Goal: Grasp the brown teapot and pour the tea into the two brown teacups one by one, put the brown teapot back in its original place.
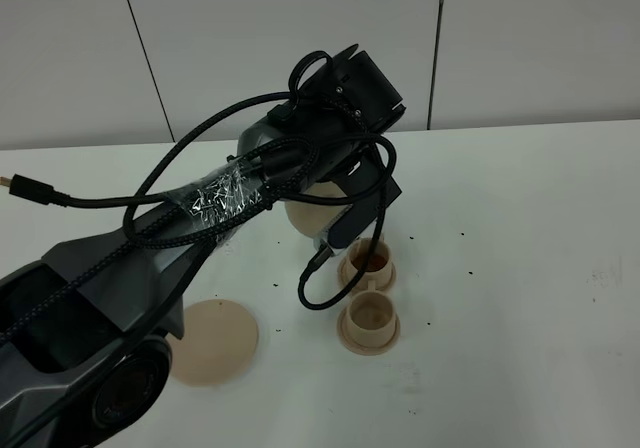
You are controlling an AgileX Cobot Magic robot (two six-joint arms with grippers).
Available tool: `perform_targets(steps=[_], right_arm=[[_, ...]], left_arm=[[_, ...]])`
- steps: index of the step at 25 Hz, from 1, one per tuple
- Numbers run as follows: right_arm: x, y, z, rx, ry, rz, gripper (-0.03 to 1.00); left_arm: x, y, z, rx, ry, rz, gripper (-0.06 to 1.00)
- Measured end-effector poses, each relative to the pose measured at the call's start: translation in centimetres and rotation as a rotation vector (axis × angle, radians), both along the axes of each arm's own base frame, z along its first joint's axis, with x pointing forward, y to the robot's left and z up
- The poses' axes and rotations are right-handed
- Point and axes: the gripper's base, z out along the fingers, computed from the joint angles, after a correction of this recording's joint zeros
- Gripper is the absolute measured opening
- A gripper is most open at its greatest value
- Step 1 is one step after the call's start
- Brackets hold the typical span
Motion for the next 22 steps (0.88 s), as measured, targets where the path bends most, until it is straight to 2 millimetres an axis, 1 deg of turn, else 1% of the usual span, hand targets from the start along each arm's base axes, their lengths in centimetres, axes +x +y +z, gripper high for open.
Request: perform_targets(steps=[22], right_arm=[[0.0, 0.0, 0.0, 0.0, 0.0, 0.0, 0.24]], left_arm=[[0.01, -0.04, -0.04, -0.004, 0.0, -0.003, 0.17]])
